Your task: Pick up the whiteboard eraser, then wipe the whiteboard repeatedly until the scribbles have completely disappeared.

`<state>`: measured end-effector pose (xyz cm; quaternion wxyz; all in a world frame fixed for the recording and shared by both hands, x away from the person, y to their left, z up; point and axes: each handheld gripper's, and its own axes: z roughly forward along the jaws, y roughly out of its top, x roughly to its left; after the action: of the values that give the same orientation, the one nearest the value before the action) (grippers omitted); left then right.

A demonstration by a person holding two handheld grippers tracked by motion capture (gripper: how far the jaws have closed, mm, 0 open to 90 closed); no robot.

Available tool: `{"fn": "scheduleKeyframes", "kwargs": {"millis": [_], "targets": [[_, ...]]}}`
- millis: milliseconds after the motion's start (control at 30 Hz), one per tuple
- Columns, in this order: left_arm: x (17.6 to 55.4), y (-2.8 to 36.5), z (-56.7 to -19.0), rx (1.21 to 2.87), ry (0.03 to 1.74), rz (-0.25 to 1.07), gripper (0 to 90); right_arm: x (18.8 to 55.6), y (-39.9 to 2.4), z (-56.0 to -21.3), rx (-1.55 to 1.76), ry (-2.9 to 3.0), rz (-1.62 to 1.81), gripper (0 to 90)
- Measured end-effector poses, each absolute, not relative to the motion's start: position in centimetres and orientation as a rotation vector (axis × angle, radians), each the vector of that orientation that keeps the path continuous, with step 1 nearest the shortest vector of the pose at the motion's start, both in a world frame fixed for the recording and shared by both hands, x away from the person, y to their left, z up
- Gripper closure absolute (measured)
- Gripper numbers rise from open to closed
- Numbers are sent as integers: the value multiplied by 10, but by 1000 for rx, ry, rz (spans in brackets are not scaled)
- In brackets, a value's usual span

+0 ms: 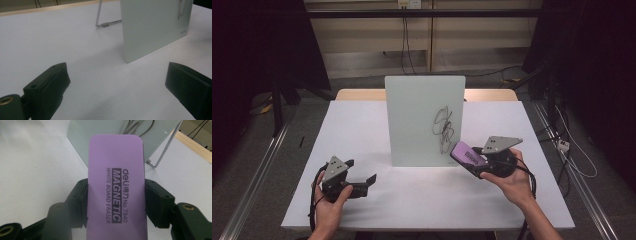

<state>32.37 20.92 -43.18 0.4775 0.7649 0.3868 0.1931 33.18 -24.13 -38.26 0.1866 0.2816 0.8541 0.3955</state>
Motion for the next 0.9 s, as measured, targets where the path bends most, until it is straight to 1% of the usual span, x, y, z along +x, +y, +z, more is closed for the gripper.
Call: {"fn": "scheduleKeyframes", "kwargs": {"millis": [333,633,900], "targets": [[325,209,-434,1878,946,466,48,330,-240,-372,768,2378,1135,423],[326,208,-435,1879,948,461,48,334,-238,-369,760,2350,1177,423],[326,207,-434,1878,942,462,48,335,-226,-359,689,2324,1179,423]]}}
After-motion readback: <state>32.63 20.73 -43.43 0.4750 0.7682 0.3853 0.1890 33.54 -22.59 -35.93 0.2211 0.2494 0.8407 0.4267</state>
